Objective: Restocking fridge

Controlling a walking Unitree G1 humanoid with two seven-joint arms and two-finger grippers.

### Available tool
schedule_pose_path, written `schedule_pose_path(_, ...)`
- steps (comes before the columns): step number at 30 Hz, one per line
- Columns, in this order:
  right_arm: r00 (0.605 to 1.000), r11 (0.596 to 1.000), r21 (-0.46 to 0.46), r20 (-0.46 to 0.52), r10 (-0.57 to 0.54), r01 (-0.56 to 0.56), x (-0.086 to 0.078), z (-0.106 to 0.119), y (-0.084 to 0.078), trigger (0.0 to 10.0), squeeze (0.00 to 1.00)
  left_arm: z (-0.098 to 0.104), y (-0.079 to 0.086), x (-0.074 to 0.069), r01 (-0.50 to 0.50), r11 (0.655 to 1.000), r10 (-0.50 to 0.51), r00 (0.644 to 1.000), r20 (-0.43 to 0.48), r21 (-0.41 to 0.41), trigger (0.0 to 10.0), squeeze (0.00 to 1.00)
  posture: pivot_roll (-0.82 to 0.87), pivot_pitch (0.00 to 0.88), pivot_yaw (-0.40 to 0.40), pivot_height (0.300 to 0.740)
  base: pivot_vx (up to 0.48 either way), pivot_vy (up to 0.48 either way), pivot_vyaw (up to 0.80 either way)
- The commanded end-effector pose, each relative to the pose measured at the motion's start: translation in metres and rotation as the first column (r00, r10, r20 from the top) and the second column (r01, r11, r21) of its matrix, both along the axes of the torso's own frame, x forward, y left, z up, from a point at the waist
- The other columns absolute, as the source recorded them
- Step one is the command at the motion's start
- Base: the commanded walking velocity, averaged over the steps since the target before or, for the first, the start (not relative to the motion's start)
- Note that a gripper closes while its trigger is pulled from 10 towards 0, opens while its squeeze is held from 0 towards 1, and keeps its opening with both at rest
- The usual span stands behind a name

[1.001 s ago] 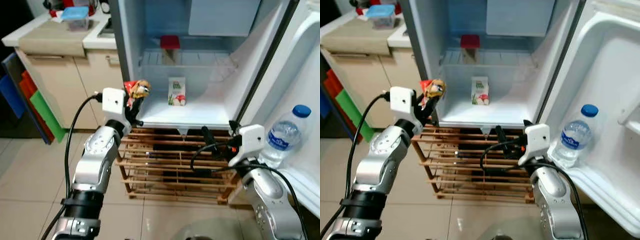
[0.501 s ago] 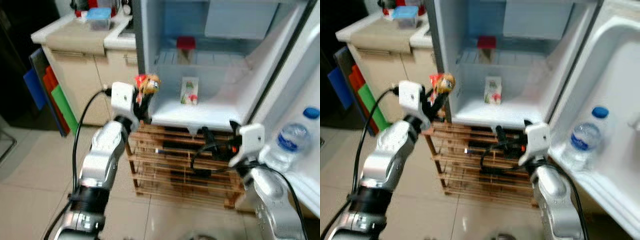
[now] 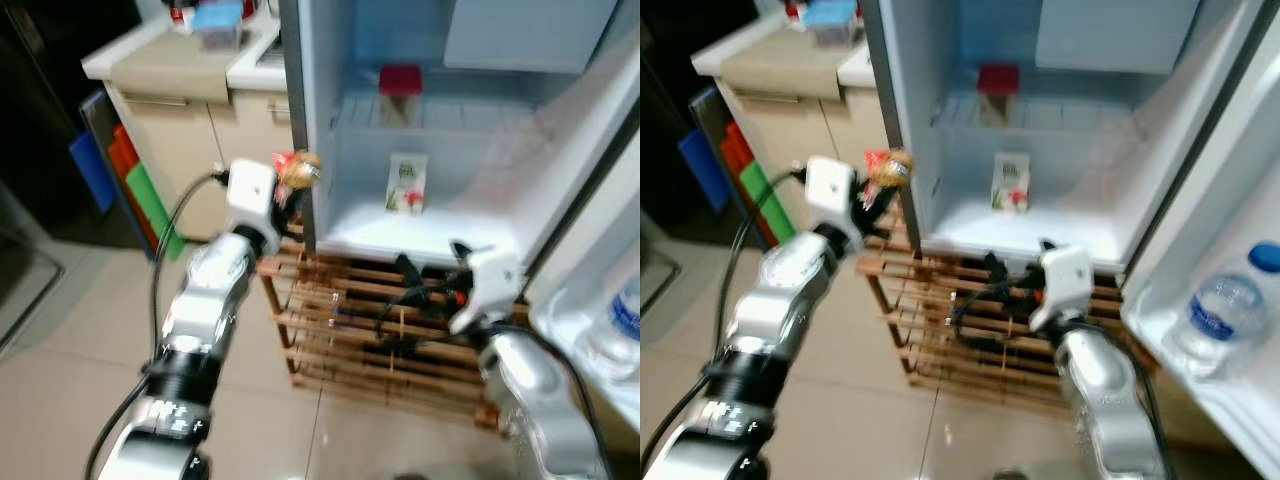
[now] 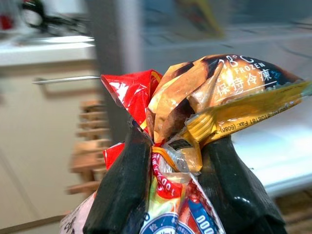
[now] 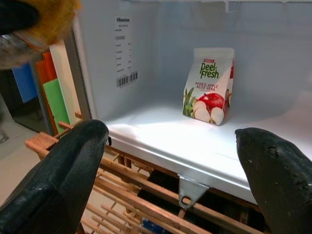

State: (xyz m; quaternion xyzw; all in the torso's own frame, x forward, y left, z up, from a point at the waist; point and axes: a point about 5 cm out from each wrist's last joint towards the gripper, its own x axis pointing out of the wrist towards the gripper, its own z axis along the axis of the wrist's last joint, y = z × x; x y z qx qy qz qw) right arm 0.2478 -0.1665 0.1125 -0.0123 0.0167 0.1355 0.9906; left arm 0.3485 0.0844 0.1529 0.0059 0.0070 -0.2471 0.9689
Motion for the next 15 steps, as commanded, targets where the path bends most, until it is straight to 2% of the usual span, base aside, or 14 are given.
schedule_pose_path(1,1.0,1.0,0.008,0.012,0.021,-0.021,-0.001,0.002,0.006,10.0,0.0,0.006,0.005,0.006,-0.005,1.0,0.005,1.0,0.028,0.005,10.0,0.0,-0.21,0.025,0.063,0.74,0.0,0.0,0.0)
schedule_pose_path(4,1.0,1.0,0.009,0.018,0.015,-0.015,-0.006,0.005,0.01,10.0,0.0,0.004,-0.012,0.016,0.068,0.997,-0.068,0.998,-0.007,0.028,10.0,0.0,-0.25,0.051,0.088,0.74,0.0,0.0,0.0)
schedule_pose_path(9,1.0,1.0,0.0,0.025,0.017,-0.017,-0.017,0.006,0.013,10.0,0.0,0.002,-0.014,0.022,0.058,0.997,-0.058,0.998,-0.011,0.04,10.0,0.0,-0.27,0.083,0.104,0.74,0.0,0.0,0.0)
schedule_pose_path(12,1.0,1.0,-0.004,0.001,-0.002,0.002,-0.032,0.005,0.012,10.0,0.0,-0.006,-0.014,0.029,0.008,0.999,-0.005,0.999,-0.048,0.052,10.0,0.0,-0.32,0.129,0.116,0.74,0.0,0.0,0.0)
schedule_pose_path(15,0.999,1.0,-0.021,-0.036,-0.018,0.018,-0.05,-0.001,0.009,10.0,0.0,-0.009,-0.025,0.029,0.026,1.0,-0.025,0.997,-0.071,0.013,10.0,0.0,-0.36,0.146,0.12,0.74,0.0,0.0,0.0)
